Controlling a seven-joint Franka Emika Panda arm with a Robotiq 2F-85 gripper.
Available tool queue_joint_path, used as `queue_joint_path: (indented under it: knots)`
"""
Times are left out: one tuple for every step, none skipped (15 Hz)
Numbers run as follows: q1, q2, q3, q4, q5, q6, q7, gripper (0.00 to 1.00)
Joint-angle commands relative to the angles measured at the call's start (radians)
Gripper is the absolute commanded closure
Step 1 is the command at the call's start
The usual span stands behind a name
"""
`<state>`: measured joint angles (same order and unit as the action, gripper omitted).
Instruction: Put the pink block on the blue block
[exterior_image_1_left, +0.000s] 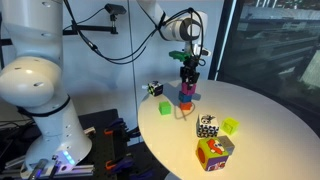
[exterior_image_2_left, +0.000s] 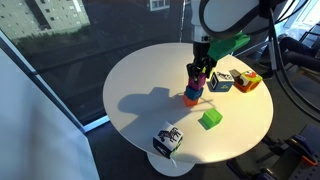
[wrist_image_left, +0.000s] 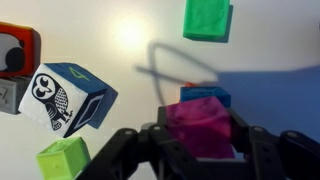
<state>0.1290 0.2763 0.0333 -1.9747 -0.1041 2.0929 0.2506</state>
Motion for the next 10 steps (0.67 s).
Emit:
queue_joint_path:
  knots:
    - [0.005,-0.040,0.000,-0.030,-0.020,0.002,0.028,0.67]
    - [0.006,-0.041,0.000,-0.031,-0.021,0.003,0.028,0.67]
    - [0.006,-0.041,0.000,-0.033,-0.022,0.003,0.029,0.67]
    - [0.006,-0.043,0.000,-0.035,-0.022,0.002,0.029,0.67]
    - [0.006,-0.044,0.001,-0.037,-0.021,-0.001,0.028,0.67]
    - [0.006,-0.047,0.001,-0.040,-0.021,-0.001,0.029,0.67]
    - [0.007,-0.049,0.001,-0.043,-0.021,-0.002,0.029,0.67]
    - [0.007,-0.049,0.001,-0.045,-0.022,-0.002,0.030,0.67]
    - [0.007,-0.049,0.000,-0.046,-0.023,-0.001,0.031,0.67]
    - [0.006,-0.048,0.000,-0.046,-0.023,-0.001,0.031,0.67]
